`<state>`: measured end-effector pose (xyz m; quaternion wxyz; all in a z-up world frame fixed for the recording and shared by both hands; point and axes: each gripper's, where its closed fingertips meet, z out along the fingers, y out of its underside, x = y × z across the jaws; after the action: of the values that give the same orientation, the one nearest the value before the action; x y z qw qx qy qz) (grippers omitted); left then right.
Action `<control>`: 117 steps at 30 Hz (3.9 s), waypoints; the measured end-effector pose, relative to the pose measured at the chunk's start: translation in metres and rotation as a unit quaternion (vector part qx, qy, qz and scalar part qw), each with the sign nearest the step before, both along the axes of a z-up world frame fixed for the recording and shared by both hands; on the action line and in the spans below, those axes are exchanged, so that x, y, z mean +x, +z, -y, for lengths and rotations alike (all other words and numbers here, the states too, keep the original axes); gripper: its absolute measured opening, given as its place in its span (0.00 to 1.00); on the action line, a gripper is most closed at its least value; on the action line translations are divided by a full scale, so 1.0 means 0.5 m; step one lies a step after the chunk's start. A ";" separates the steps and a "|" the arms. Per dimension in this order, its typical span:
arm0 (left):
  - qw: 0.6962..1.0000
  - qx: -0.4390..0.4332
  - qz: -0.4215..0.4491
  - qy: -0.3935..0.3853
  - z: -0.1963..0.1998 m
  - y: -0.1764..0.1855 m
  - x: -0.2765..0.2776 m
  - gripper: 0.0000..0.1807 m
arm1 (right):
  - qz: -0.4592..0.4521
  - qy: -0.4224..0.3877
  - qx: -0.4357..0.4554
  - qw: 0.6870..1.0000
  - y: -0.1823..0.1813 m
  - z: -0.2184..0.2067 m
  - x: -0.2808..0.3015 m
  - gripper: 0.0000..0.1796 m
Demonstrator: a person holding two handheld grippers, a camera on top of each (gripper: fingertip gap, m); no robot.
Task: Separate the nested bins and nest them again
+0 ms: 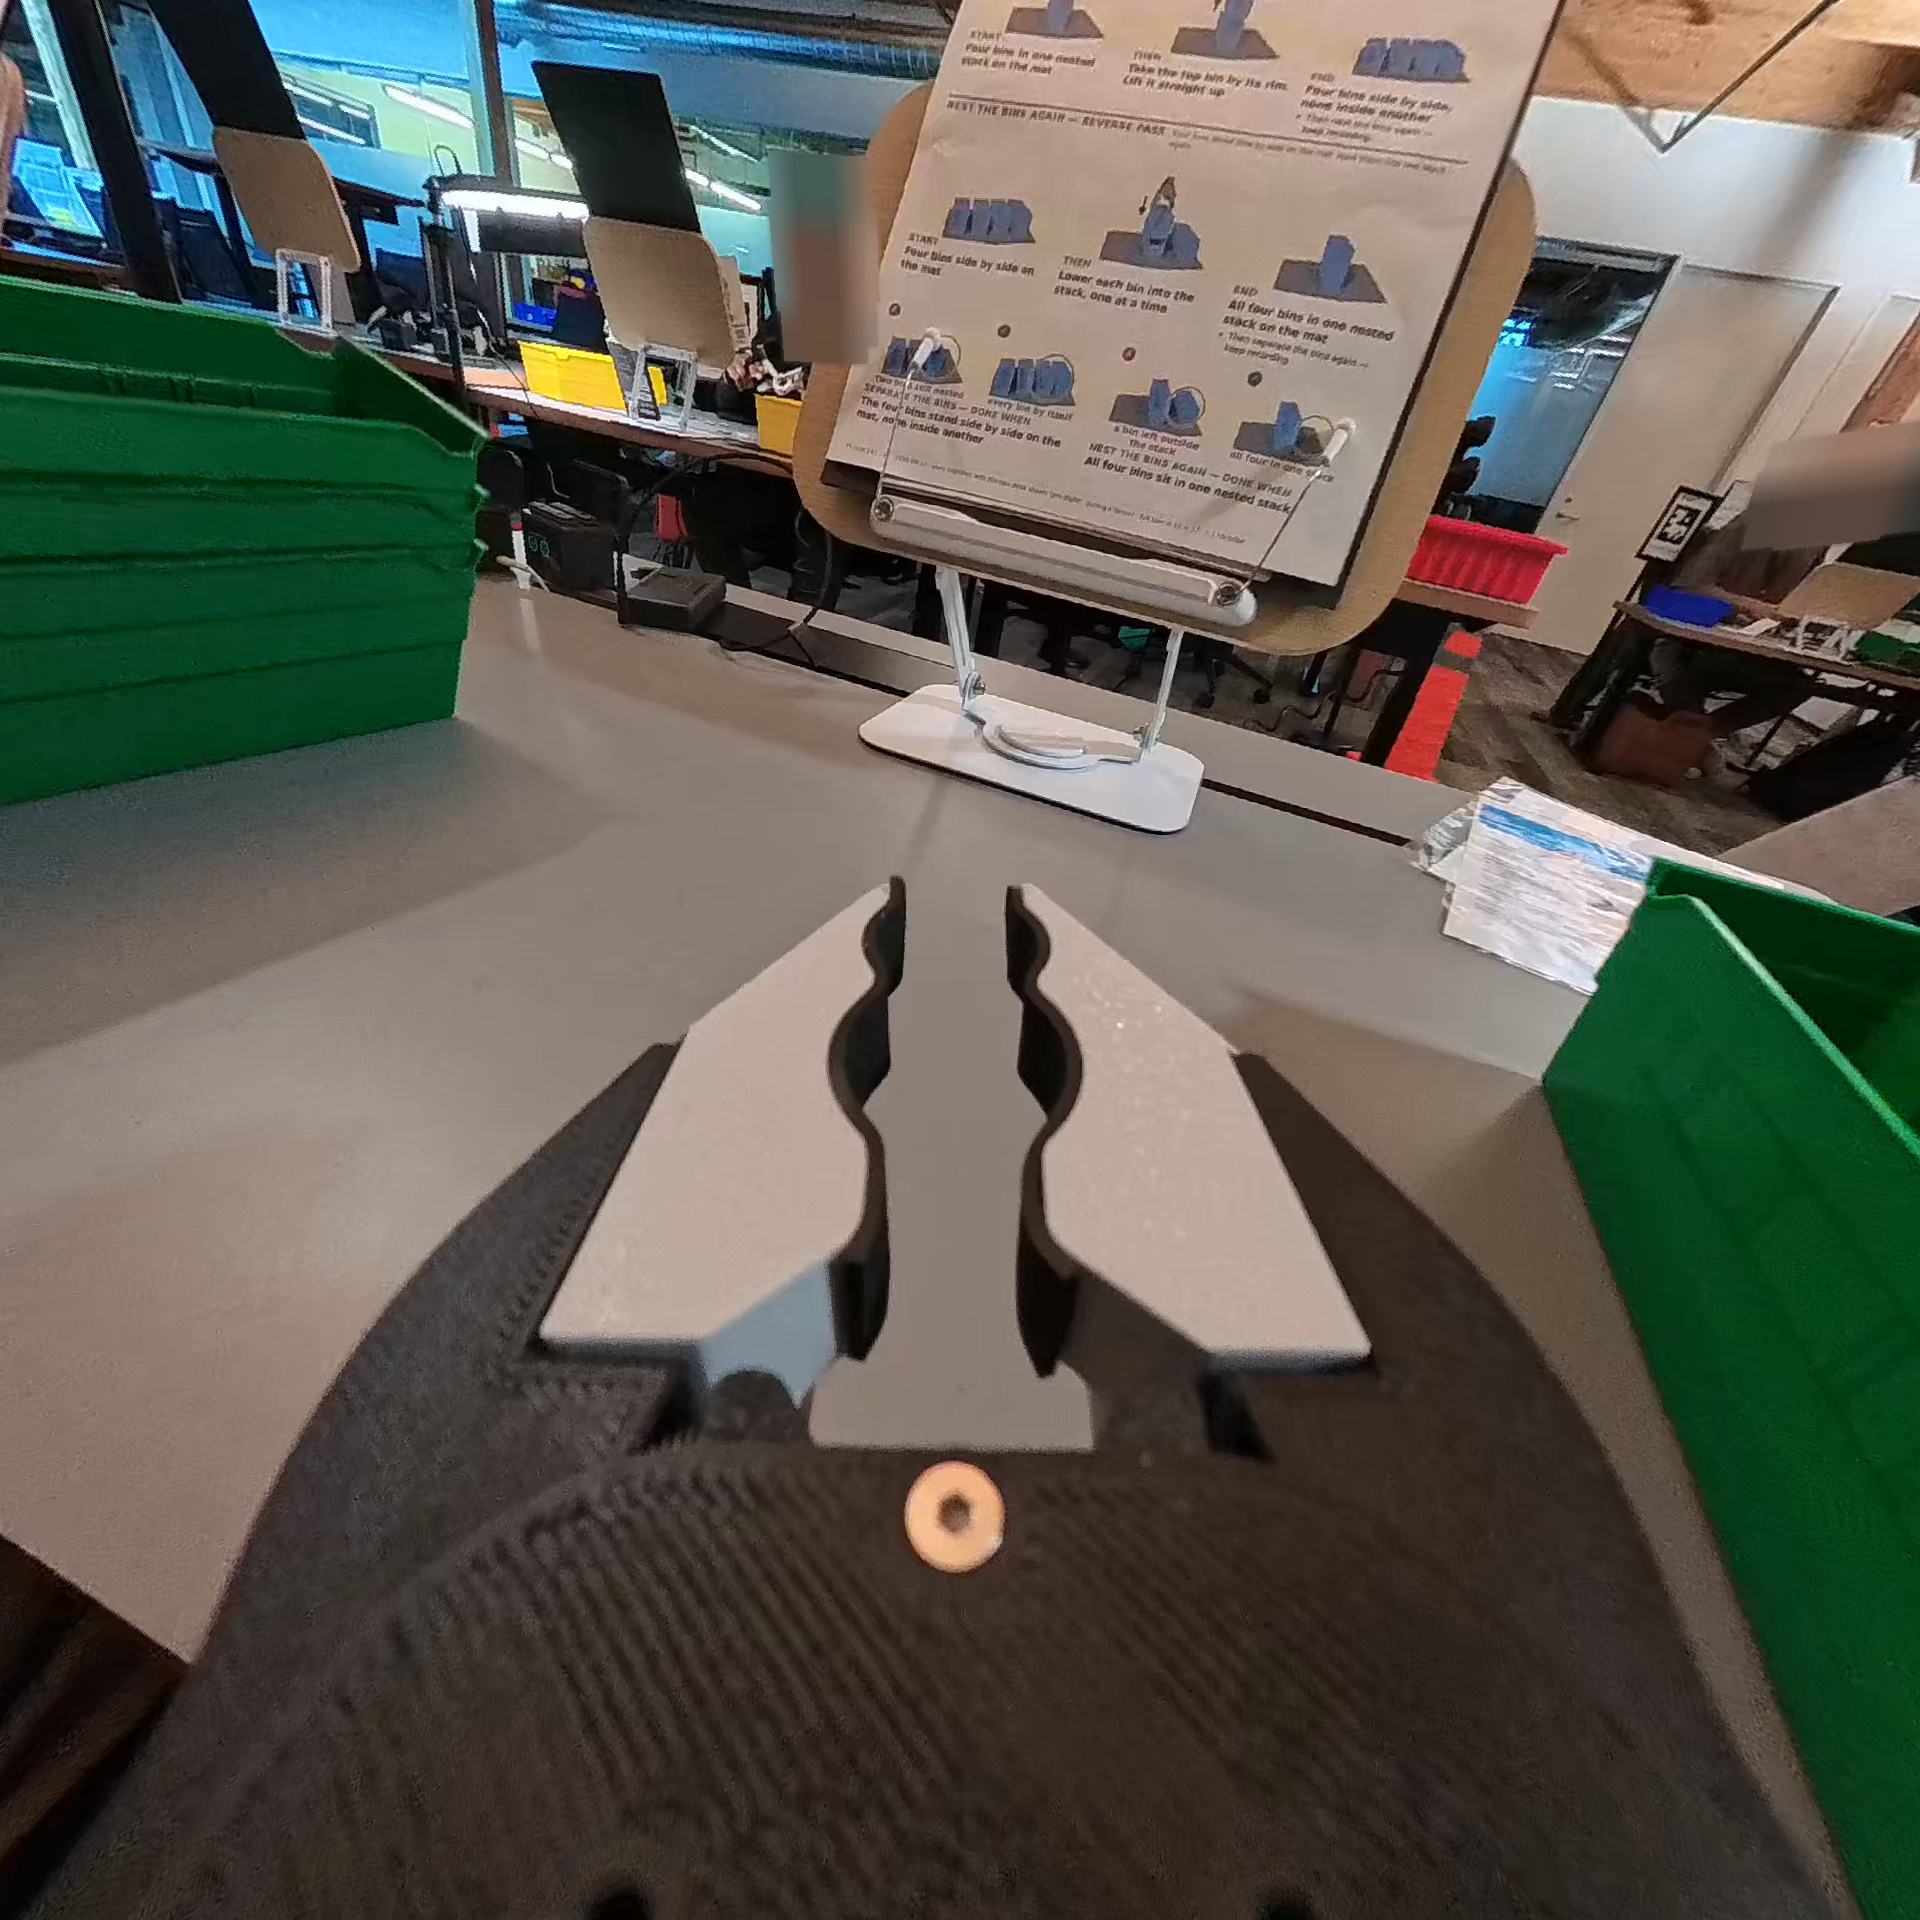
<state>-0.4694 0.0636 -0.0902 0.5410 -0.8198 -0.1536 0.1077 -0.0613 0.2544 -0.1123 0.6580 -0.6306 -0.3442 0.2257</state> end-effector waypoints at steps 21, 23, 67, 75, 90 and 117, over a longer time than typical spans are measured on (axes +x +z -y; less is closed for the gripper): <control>0.971 0.152 0.181 0.030 -0.014 -0.004 -0.007 0.02 | 0.045 0.018 0.008 0.999 -0.026 0.011 -0.027 0.10; 0.970 0.158 0.180 0.027 -0.015 0.002 -0.004 0.02 | 0.045 0.018 0.007 0.999 -0.027 0.010 -0.026 0.10; 0.956 0.243 0.153 0.059 -0.017 0.041 0.015 0.00 | 0.067 0.024 0.012 0.997 -0.039 0.015 -0.032 0.10; 0.958 0.253 0.105 0.088 -0.006 0.047 0.007 0.00 | 0.067 0.025 0.011 0.997 -0.040 0.015 -0.033 0.10; 0.958 0.251 0.112 0.082 -0.026 0.032 0.045 0.00 | -0.078 0.243 -0.190 0.948 0.024 0.274 -0.355 0.17; 0.958 0.260 0.074 0.091 -0.013 0.031 0.049 0.01 | -0.074 0.300 -0.381 0.871 0.005 0.315 -0.567 0.13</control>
<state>-0.4448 0.0701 -0.0746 0.7108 -0.6389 -0.2898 0.0512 -0.3449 0.0970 -0.1100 0.2906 -0.6805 -0.3541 0.5719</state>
